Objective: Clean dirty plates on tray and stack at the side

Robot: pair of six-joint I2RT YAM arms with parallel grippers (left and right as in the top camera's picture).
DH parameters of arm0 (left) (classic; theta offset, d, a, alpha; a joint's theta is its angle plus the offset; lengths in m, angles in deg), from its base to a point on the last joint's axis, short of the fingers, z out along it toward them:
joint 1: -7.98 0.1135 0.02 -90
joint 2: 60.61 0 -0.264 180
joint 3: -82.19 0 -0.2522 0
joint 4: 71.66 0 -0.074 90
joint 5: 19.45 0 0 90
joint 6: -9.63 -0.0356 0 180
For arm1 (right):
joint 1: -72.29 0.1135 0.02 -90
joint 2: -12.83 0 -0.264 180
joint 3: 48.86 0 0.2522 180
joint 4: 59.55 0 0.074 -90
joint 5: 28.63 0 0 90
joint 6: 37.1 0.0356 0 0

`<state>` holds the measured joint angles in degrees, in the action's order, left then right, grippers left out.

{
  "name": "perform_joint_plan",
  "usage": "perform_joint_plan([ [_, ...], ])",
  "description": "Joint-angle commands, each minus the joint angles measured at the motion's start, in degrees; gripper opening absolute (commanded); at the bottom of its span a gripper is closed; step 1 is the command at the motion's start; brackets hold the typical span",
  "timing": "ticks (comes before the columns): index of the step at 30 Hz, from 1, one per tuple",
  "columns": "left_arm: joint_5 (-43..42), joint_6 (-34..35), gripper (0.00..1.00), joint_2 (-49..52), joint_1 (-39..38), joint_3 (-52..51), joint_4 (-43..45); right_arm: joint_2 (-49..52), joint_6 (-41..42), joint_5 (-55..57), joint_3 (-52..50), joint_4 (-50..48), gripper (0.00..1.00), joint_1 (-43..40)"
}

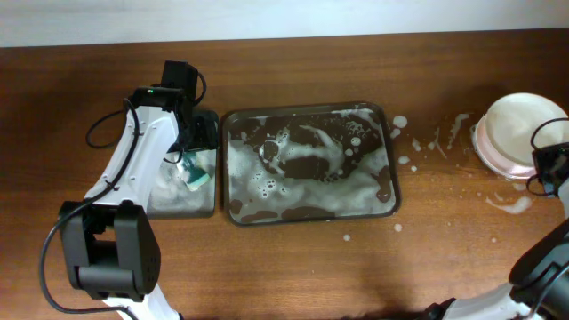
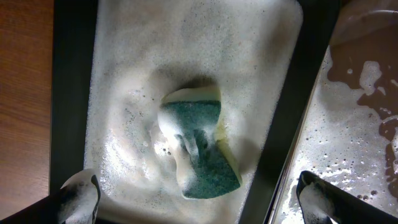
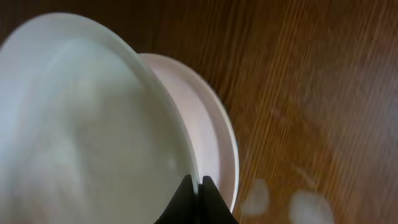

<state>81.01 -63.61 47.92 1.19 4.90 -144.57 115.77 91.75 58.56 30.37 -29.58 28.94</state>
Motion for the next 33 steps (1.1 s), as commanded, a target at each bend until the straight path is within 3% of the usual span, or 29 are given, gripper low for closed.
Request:
perform_joint_plan([
  [1,-0.35,-0.09,0.99,-0.74,-0.17,0.72,-0.04,1.97,0.20,0.55,1.07,-1.97,0.04,0.22],
  [4,-0.37,-0.07,0.99,-0.74,-0.17,0.72,-0.04,2.60,-0.94,1.49,1.07,-3.02,0.04,0.20],
  [5,-0.37,-0.07,0.99,-0.74,-0.17,0.72,-0.04,2.60,-1.57,1.44,1.07,-3.17,0.18,0.20],
  [6,-0.37,-0.07,0.99,-0.74,-0.17,0.72,-0.02,2.60,-3.56,0.85,1.07,-3.17,0.43,0.22],
  [9,-0.37,-0.07,0.99,-0.74,-0.17,0.72,-0.04,2.19,-6.03,-5.09,1.09,-3.08,0.73,0.20],
  [10,-0.37,-0.07,0.99,-0.74,-0.17,0.72,-0.04,0.81,-6.01,-8.39,1.09,-2.97,0.78,0.22],
  [16,-0.37,-0.07,0.99,-0.74,-0.17,0.72,-0.04,-18.73,-6.75,-21.46,1.09,-1.20,0.79,3.98],
  [19,-0.37,-0.07,0.99,-0.74,-0.17,0.72,-0.02,-32.06,-18.25,-32.74,1.09,1.20,0.80,9.46],
  [21,-0.37,-0.07,0.99,-0.74,-0.17,0.72,-0.04,-42.64,-23.76,-32.57,1.09,7.34,0.88,14.03],
  [23,-0.37,-0.07,0.99,-0.74,-0.17,0.72,-0.04,-50.12,-23.80,-32.61,1.09,13.90,0.97,15.72],
  [29,-0.37,-0.07,0.99,-0.74,-0.17,0.72,-0.04,-65.20,-23.06,-35.06,1.09,34.01,0.98,16.02],
  [33,-0.35,-0.07,0.99,-0.74,-0.17,0.72,-0.04,-66.79,-26.69,-22.27,1.09,41.24,0.98,15.98],
])
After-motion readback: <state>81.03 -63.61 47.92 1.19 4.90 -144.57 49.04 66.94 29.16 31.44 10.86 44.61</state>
